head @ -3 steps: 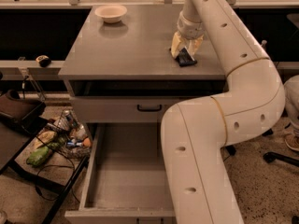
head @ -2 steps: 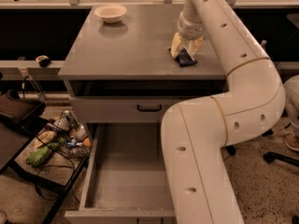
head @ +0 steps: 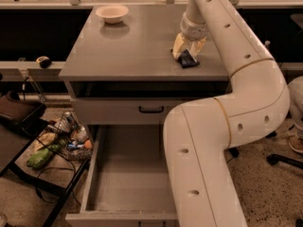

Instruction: Place rxbar blueberry into middle drawer

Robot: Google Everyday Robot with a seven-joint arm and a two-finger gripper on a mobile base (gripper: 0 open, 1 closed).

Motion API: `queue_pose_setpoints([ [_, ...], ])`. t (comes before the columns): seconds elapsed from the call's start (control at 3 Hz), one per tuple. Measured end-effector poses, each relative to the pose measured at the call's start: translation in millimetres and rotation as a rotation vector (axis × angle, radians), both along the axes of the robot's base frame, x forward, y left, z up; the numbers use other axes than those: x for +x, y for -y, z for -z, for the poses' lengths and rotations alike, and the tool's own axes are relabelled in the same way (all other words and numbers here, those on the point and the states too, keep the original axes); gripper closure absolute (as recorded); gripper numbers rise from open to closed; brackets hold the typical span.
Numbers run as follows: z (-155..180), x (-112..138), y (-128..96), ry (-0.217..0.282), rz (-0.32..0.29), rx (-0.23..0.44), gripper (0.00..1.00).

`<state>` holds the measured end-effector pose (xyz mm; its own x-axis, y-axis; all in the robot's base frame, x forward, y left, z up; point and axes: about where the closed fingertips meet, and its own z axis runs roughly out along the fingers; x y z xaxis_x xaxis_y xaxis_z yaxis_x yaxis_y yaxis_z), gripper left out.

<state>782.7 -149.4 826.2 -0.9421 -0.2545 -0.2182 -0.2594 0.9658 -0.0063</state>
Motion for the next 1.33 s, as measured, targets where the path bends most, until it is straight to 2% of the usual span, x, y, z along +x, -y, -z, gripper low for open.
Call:
queue_pose_setpoints([
  [1.33,0.0,0.0,0.0,0.0,0.0,0.0,0.75],
])
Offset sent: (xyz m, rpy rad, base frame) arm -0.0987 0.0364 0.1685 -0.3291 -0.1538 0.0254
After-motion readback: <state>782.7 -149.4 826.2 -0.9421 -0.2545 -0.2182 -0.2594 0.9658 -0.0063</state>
